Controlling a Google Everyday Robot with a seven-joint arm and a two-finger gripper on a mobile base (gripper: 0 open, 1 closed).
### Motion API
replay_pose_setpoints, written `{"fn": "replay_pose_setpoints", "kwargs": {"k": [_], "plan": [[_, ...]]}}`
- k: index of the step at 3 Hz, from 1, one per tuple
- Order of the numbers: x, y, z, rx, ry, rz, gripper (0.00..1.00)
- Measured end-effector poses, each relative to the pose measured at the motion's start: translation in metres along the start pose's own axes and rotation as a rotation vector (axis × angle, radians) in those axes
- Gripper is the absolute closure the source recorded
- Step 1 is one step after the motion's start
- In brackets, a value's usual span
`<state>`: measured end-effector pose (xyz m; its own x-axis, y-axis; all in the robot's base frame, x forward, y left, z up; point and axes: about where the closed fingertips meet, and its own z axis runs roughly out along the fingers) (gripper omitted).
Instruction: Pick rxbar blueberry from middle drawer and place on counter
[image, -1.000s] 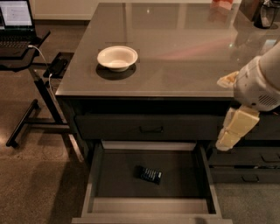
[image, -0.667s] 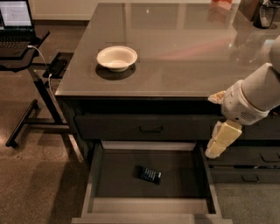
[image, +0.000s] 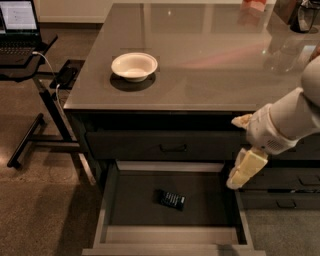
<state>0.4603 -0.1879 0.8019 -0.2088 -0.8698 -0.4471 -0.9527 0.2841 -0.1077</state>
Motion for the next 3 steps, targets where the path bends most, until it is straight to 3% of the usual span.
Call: {"fn": "replay_pose_setpoints", "kwargs": {"k": [1, 2, 3], "plan": [[0.006, 0.023, 0.038, 0.002, -0.077, 0.003, 0.00], [0.024, 0.037, 0.086, 0.036, -0.140, 0.026, 0.00], [0.042, 0.031, 0.132, 0.072, -0.158, 0.070, 0.00]]}}
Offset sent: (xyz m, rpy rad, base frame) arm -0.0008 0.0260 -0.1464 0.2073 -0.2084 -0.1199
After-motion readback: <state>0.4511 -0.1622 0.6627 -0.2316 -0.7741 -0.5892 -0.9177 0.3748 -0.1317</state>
